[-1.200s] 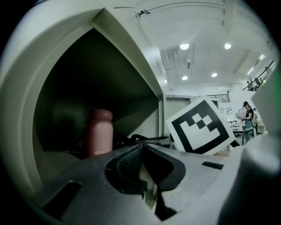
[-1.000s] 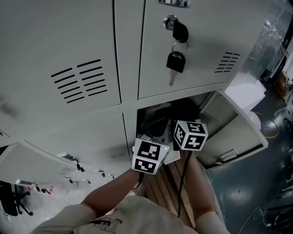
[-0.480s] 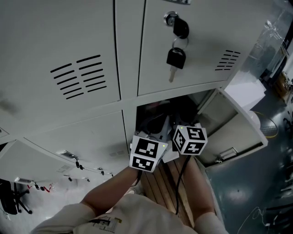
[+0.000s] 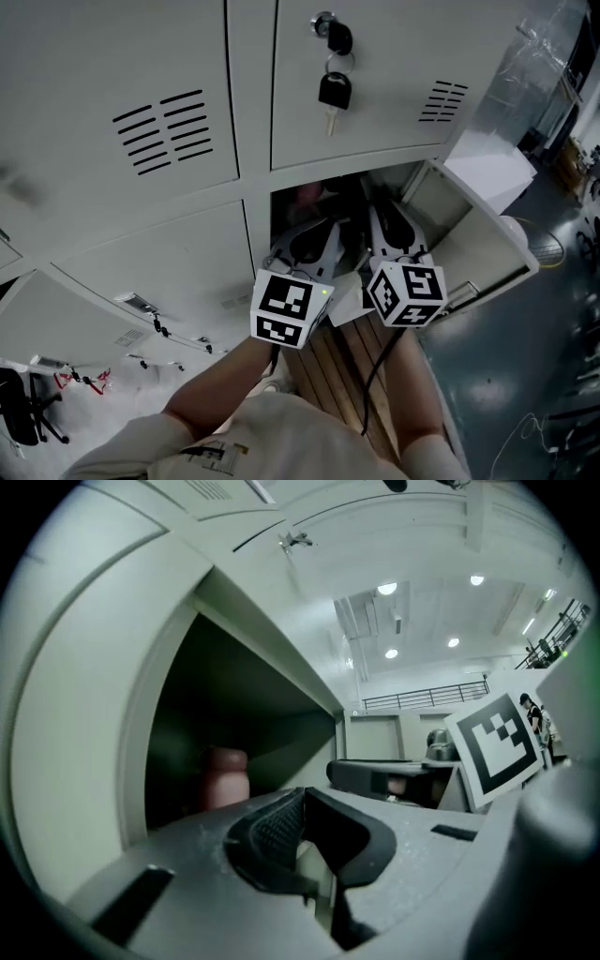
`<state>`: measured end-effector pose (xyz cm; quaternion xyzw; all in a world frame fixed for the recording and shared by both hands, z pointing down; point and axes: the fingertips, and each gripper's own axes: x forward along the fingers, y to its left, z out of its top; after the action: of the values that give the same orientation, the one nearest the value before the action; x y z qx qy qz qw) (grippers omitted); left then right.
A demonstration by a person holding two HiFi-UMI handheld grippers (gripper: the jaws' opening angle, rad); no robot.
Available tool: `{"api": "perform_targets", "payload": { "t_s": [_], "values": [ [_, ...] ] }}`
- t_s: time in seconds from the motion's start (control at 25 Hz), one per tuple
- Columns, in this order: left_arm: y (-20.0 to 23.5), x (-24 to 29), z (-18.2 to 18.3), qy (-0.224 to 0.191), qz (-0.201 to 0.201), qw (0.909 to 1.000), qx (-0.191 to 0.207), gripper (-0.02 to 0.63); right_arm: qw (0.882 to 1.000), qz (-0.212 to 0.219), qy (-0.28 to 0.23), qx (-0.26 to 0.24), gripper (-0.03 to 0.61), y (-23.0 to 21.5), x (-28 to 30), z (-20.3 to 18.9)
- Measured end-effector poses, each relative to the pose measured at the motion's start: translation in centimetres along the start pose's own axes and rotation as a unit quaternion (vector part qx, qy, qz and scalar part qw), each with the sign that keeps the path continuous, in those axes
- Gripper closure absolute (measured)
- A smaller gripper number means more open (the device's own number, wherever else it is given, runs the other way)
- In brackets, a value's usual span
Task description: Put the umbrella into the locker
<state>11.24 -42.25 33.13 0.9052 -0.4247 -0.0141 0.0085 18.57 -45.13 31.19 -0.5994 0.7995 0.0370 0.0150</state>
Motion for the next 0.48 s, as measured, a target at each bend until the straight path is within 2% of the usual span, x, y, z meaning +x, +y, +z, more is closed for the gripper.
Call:
{"api": "perform_targets", "payload": {
  "t_s": [0.16,0.36,0.48],
  "values": [
    [-0.5,-1.6,2.2,-0.026,-0.01,0.9996,-0.009,0.604,1.0,0.018,-0.024,-0.007,0.505,1.0,-2.6,3.2],
    [-1.7,-4.0,5.4,-0.052,-0.015,0.9979,0.036,0.604,0.997,0.03,-0.064,-0.018,0.525,2.1,-5.9,7.0],
    [-2.5,-5.2,6.8,-0.067,-0.03,0.9966,0.038,0.604,0.995,0.04,-0.09,-0.015,0.538,3.1,-8.0,9.3]
  ]
}}
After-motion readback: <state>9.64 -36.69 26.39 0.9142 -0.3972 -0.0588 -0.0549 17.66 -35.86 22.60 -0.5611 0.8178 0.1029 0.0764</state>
